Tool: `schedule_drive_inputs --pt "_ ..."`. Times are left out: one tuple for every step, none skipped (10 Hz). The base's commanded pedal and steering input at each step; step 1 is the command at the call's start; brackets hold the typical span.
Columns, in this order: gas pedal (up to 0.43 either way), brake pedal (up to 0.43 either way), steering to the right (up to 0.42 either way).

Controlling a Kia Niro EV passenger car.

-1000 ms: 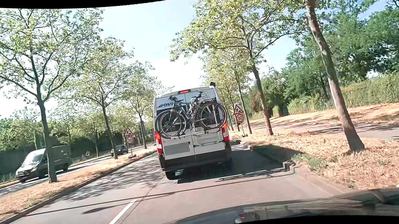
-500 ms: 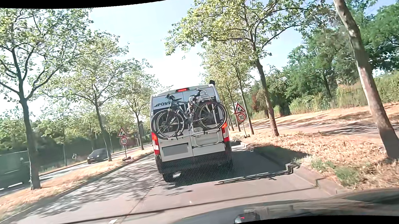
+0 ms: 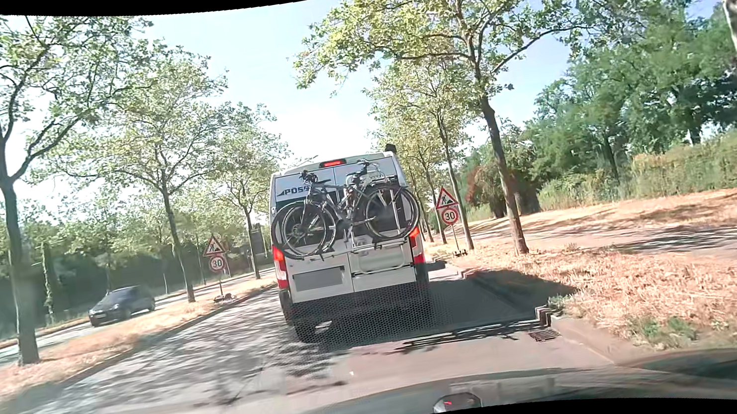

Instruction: Follow the waypoints while adhering to traffic rules and regulations

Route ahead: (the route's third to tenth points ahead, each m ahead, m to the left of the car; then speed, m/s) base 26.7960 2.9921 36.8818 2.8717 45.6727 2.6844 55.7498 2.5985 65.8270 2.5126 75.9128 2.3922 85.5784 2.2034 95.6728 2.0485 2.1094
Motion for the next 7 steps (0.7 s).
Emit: schedule_drive_inputs --pt "0.000 0.183 0.000" --pt "0.000 0.146 0.000" --pt "0.000 0.110 0.000" --pt "0.000 0.104 0.000" --pt "0.000 0.104 0.000" --pt "0.000 0.104 0.000" --pt "0.000 0.104 0.000"
